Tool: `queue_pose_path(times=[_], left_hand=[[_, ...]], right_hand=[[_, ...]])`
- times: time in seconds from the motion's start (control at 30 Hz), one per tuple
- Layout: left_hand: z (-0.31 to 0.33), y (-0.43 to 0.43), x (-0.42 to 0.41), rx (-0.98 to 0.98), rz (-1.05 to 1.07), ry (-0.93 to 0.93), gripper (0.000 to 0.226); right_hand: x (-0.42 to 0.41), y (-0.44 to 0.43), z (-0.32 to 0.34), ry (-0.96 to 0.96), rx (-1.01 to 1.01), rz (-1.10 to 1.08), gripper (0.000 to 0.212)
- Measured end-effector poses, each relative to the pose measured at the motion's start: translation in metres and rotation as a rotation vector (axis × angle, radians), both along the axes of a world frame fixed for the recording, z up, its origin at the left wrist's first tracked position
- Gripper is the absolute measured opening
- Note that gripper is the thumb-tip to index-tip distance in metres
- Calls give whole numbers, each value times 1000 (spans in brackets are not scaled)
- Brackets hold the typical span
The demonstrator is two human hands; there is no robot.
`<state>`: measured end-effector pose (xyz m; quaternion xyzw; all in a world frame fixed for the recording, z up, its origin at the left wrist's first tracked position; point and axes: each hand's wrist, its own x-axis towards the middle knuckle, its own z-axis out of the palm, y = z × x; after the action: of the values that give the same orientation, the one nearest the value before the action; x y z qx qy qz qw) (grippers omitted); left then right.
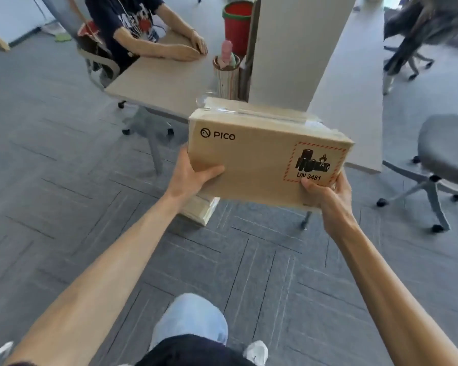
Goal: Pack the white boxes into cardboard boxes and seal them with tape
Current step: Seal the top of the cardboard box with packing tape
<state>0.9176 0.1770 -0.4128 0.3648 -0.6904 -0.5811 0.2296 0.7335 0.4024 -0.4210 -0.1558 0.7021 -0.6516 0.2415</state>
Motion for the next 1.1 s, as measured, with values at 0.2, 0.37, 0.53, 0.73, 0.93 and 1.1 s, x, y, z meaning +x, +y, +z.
queue_pose_path(times=[0.2, 0.37, 0.53, 0.73, 0.93, 1.1], left_hand=[[-58, -49, -12, 39, -139, -60, 93], [-156, -82, -26, 97, -206, -25, 84], [-306, -97, -47, 116, -229, 21, 72], [-530, -109, -69, 102, -227, 35, 82], [-700, -121, -76, 118, -215, 49, 79], [-779, -128, -84, 38, -245, 48, 84]], right_hand=[[21, -20, -48, -43, 80, -187, 67], [24, -47, -136, -38, 129, -274, 69], [8, -60, -284, -27, 139, -329, 70], [-15, -72, -516, -23, 122, -344, 60], [-36, -96, -687, -21, 89, -278, 61], [-43, -94, -769, 1, 71, -264, 64]])
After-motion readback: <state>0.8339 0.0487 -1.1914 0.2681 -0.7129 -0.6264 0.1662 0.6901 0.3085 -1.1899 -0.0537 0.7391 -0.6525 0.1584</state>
